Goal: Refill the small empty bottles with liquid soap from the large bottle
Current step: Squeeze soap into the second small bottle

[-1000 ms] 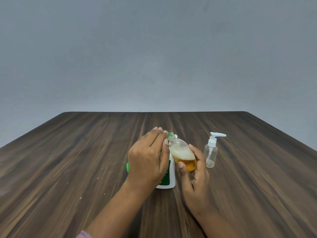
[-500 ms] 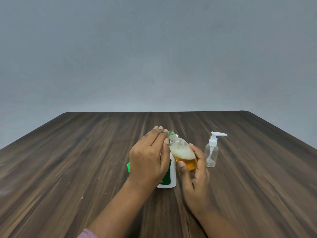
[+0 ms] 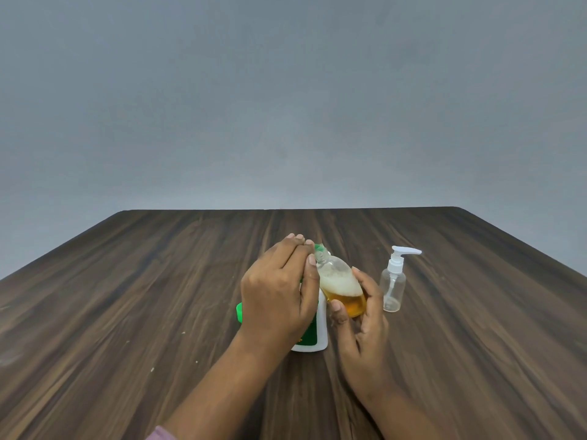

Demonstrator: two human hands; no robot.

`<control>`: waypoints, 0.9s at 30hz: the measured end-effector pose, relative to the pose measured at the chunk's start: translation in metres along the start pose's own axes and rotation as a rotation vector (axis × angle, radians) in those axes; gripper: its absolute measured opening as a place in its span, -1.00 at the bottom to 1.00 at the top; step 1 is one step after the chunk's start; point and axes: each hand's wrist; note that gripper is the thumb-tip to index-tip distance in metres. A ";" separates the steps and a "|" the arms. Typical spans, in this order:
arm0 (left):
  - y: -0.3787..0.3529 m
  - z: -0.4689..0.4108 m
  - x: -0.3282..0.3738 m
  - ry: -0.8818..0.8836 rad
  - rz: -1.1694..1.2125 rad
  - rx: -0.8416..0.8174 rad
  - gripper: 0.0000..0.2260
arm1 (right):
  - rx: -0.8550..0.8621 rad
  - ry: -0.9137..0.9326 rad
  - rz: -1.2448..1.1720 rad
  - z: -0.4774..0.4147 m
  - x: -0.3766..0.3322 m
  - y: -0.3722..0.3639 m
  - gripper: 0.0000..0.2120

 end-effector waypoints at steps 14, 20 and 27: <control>0.009 -0.004 0.000 -0.020 -0.013 -0.024 -0.69 | -0.017 0.008 -0.038 -0.001 -0.004 -0.002 -0.60; 0.002 0.004 0.000 0.026 0.027 -0.008 -0.68 | -0.019 0.016 -0.013 0.000 -0.002 0.001 -0.61; 0.005 -0.001 0.001 0.007 0.019 -0.001 -0.68 | -0.022 -0.005 -0.020 0.000 -0.004 0.000 -0.61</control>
Point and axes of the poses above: each hand's wrist, its own z-axis away from the middle knuckle, its own y-axis out of the back of the hand, x = y × z, and after that the axes turned 6 degrees about -x, right-handed
